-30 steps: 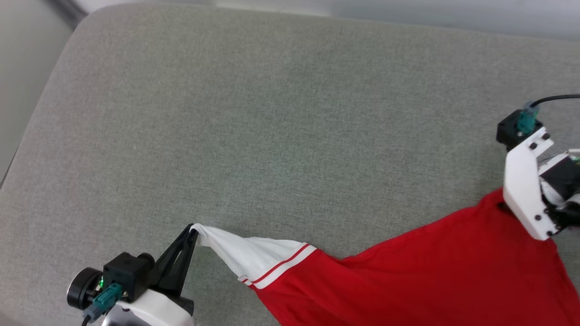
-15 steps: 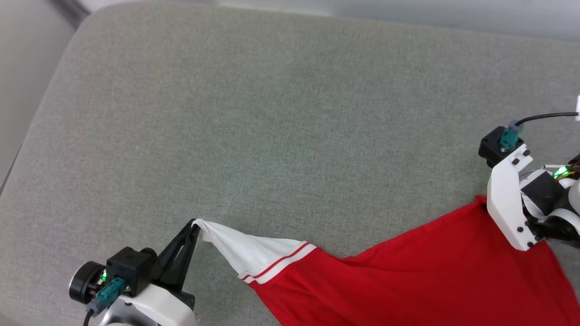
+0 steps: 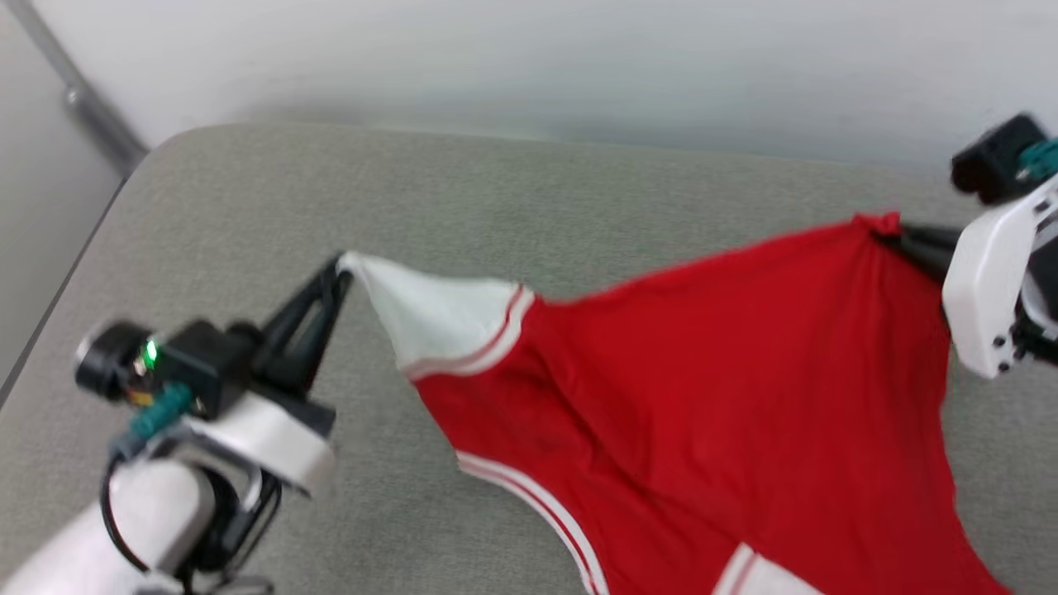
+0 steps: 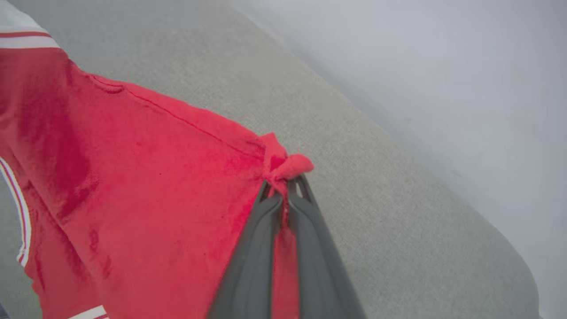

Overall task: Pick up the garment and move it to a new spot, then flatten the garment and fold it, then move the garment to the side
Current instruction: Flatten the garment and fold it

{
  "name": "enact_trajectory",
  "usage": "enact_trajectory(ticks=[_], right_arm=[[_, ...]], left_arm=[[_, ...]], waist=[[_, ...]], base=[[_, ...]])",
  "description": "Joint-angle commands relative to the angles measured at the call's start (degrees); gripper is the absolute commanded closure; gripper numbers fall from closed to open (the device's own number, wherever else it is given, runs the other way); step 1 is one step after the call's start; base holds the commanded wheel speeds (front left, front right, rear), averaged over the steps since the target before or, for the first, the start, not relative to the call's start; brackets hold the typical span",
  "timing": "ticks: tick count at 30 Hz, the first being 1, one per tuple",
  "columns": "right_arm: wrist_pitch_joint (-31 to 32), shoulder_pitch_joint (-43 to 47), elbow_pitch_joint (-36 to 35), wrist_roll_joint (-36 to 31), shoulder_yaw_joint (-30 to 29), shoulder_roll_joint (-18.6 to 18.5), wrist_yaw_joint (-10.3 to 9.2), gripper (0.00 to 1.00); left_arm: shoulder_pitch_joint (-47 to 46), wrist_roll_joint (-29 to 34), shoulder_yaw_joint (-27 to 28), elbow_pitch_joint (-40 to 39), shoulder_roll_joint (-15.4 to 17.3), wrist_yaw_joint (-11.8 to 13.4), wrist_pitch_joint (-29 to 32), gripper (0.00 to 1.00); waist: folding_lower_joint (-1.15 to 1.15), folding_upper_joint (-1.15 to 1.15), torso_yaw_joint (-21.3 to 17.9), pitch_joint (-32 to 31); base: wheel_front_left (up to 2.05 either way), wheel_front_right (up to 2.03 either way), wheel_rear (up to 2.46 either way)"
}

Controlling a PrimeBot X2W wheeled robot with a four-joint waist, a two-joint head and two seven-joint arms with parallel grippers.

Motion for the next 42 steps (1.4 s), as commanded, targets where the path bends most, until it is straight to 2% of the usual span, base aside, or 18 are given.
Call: enact_trajectory(ticks=[1,8,15,22,28,34,42], right_arm=[[-1.97,-1.71,-0.41,-0.27,-1.08,0.33,-0.04,1.0],[-7.13,-8.9,-0.84,-4.16,-5.66,1.99,-0.04,1.0],[-8.46,-21.7,3.15,-10.65,-10.93,7.2,-0.04,1.0],[-7.95,-38.35,9.83,-17.16,-11.05,11.6,-0.04,1.0],[-10.81,-50.83,17.36,-20.54,-9.99,15.41,-0.04,1.0],[-15.06,-55.99,24.62,-21.67,-7.66,18.2,-0.04,1.0],[-19.52,-49.98,31.57,-17.97,-1.63,19.51,-0.03,1.0]], left_arm=[[-3.55,0.59,0.67,-0.24,0.16,-0.9,0.64,1.0],[-20.89,1.69,3.51,1.54,-0.77,-5.07,3.87,1.0],[-40.61,3.02,5.08,8.38,-3.84,-10.34,5.78,1.0],[-60.59,5.13,5.73,18.27,-7.84,-14.36,5.79,1.0],[-74.88,5.87,5.82,29.01,-9.42,-16.73,3.35,1.0],[-80.7,5.2,4.1,37.06,-9.54,-17.63,0.04,1.0],[-74.21,2.18,-0.46,43.51,-10.81,-17.8,-3.39,1.0]], waist=[[0.0,0.0,-1.48,-0.67],[0.0,0.0,-3.41,2.73],[0.0,0.0,-4.64,9.18],[0.0,0.0,-4.87,16.15],[0.0,0.0,-5.18,20.44],[0.0,0.0,-5.45,22.49],[0.0,0.0,-5.27,22.02]], base=[[0.0,0.0,0.0],[0.0,0.0,0.0],[0.0,0.0,0.0],[0.0,0.0,0.0],[0.0,0.0,0.0],[0.0,0.0,0.0],[0.0,0.0,0.0]])
